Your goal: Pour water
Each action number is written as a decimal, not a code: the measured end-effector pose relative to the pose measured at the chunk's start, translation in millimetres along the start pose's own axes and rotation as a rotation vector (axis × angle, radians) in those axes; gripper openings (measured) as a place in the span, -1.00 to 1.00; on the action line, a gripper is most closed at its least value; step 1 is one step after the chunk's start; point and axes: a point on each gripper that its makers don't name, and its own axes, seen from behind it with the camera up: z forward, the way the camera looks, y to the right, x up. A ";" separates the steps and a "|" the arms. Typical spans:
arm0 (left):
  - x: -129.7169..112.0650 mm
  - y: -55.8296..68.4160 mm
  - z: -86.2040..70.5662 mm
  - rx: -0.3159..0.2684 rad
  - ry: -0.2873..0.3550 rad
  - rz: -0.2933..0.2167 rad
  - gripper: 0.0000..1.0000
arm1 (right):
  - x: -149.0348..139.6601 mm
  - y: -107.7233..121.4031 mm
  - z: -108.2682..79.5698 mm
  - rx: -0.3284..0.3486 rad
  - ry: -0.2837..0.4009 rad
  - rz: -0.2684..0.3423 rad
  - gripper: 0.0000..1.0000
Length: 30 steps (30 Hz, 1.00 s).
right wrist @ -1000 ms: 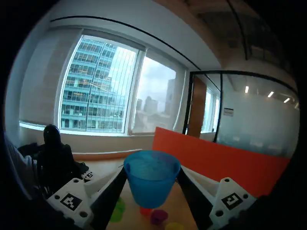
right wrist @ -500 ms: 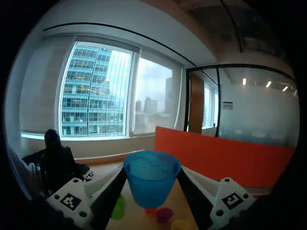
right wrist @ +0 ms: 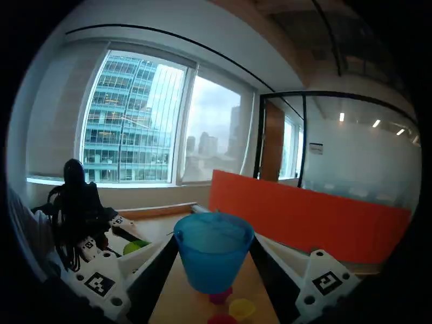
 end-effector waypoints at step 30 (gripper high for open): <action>-27.5 -9.1 -5.0 0.009 -0.079 -0.002 0.72 | -79.2 -12.9 -8.5 0.077 -0.098 0.055 0.84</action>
